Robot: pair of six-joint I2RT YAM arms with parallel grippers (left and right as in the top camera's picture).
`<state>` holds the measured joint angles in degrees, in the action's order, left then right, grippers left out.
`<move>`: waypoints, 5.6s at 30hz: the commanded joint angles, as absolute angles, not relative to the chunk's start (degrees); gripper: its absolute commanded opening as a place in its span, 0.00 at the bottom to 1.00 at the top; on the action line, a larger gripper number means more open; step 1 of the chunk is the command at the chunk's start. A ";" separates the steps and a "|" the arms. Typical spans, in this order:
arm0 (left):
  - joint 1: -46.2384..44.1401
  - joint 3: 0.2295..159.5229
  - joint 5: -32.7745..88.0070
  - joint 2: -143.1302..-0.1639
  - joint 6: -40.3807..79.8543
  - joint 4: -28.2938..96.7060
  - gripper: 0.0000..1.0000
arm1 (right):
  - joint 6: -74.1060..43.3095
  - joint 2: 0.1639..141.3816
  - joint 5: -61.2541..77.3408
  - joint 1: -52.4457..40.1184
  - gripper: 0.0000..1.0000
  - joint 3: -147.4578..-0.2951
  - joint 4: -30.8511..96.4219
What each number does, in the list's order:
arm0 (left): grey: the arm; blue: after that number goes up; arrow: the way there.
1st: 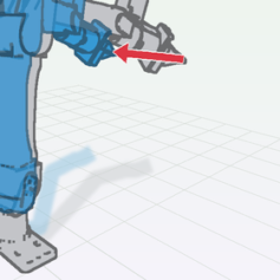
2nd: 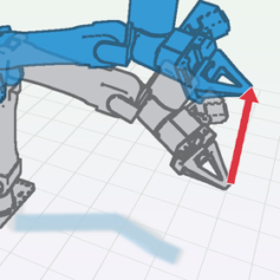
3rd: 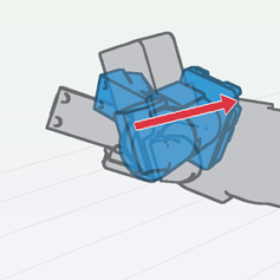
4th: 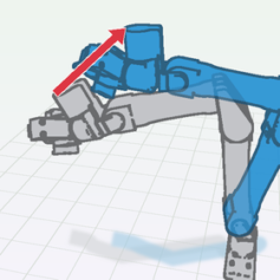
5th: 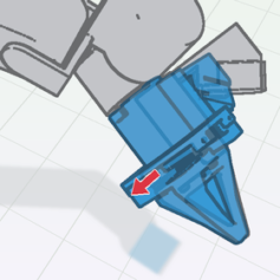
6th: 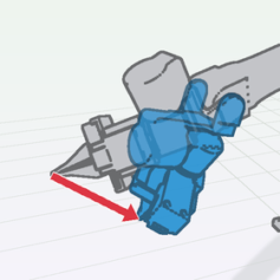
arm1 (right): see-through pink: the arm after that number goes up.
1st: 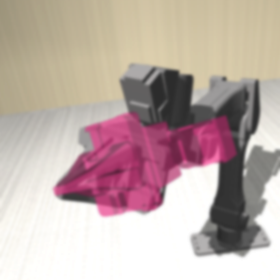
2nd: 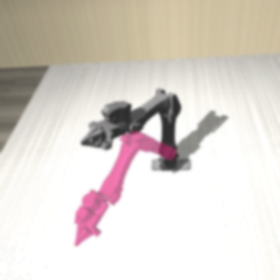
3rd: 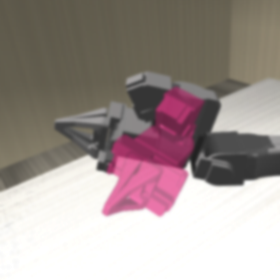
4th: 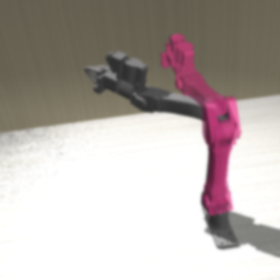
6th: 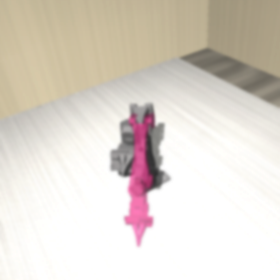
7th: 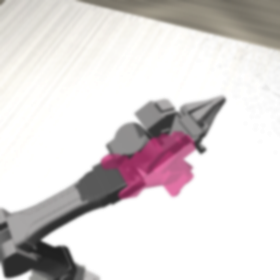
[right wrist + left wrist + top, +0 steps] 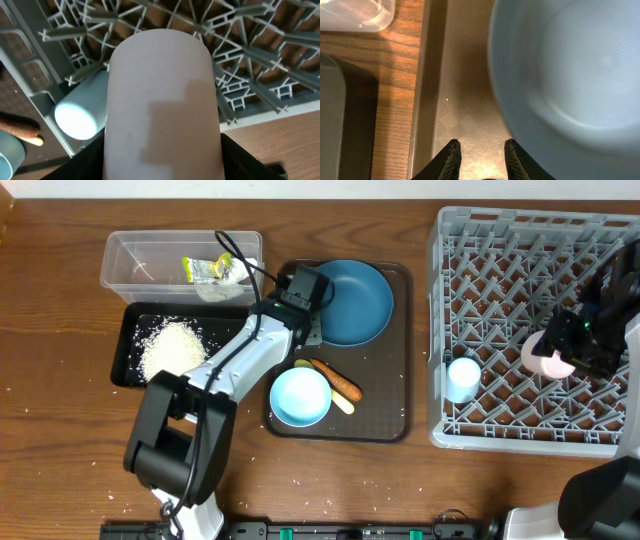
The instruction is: Sort waste into correct bins and load items into the dishwasher rack
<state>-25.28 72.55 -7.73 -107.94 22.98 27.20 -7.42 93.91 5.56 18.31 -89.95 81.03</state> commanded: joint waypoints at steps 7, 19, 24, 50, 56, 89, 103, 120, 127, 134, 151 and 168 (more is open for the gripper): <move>-25.10 72.29 -8.40 -108.79 24.34 27.40 0.33 | -7.86 93.78 5.30 18.68 0.46 -89.52 82.30; -25.10 72.31 -8.40 -108.79 24.34 27.40 0.34 | -8.19 93.80 2.98 18.76 0.45 -84.66 82.54; -25.10 72.29 -8.40 -108.79 24.34 27.40 0.34 | -8.56 95.09 2.87 18.79 0.45 -84.51 82.30; -25.10 72.31 -8.40 -108.79 24.34 27.38 0.34 | -8.12 99.61 13.67 18.65 0.81 -88.36 75.18; -25.04 74.17 -8.43 -106.83 20.99 29.91 0.33 | -6.24 98.59 14.00 15.05 0.80 -95.53 75.18; -33.32 72.42 12.25 -88.44 6.59 57.93 0.48 | -7.22 100.05 13.52 -15.84 0.79 -102.15 64.71; -36.29 72.31 9.41 -90.35 9.50 55.72 0.50 | -7.03 100.31 13.52 -15.84 0.77 -102.15 64.66; -22.44 72.34 9.89 -89.97 13.43 58.67 0.49 | -12.49 107.44 13.80 -25.80 0.72 -101.49 65.52; -17.98 72.34 9.87 -88.51 13.39 59.59 0.50 | -13.32 111.18 14.37 -29.69 0.70 -101.49 65.54; -14.17 72.34 9.85 -87.31 13.41 59.72 0.49 | -15.46 114.37 15.46 -34.33 0.63 -101.21 65.28; -0.49 72.34 9.82 -87.31 13.37 59.48 0.50 | -21.23 123.61 14.33 -42.52 0.46 -100.36 66.92; 1.39 72.31 9.78 -87.33 13.15 58.87 0.49 | -21.87 123.87 13.98 -43.31 0.22 -94.67 63.88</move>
<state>1.13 72.66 10.33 -88.29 13.28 58.72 -21.30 123.28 14.11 -42.13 -94.85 64.14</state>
